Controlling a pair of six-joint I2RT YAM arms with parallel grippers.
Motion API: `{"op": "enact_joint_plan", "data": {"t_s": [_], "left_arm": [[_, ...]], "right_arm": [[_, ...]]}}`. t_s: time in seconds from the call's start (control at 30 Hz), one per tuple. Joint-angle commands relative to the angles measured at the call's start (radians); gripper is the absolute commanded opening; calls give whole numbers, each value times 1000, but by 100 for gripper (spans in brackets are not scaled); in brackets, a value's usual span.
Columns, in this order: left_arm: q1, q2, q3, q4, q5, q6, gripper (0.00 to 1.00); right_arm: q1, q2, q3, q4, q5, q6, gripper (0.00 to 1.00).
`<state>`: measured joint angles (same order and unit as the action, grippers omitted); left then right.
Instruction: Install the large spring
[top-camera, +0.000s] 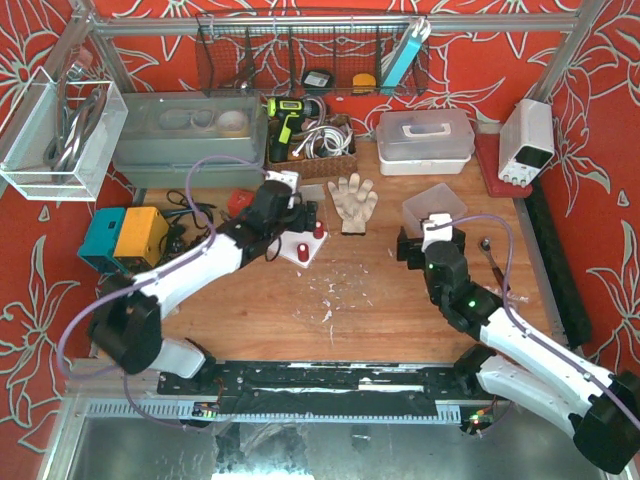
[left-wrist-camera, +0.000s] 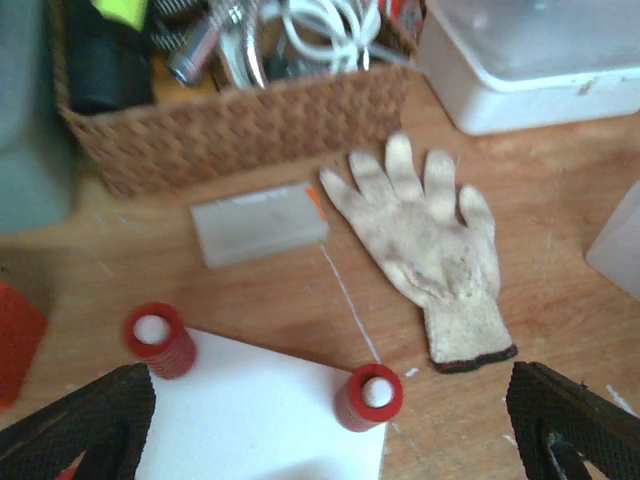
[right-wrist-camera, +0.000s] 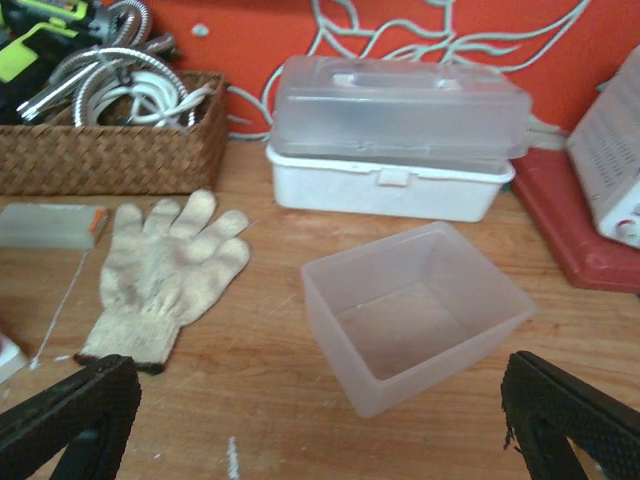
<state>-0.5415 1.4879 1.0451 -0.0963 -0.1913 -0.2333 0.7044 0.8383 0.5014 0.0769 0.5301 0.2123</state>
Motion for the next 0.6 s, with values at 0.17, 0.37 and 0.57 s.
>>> {"op": "enact_joint_plan", "data": {"t_s": [0.17,0.37,0.57], "left_arm": [[16,-376,-491,574,-177,246,100],[101,-429,-767,872,-241,350,100],[275,-449,-930,974,-106,295,100]], "right_arm": [[-51,-22,-95,206,301,-99,99],[-201,61,-85,246,298,-190,99],[-336,63,-162,273,231,-215,99]]}}
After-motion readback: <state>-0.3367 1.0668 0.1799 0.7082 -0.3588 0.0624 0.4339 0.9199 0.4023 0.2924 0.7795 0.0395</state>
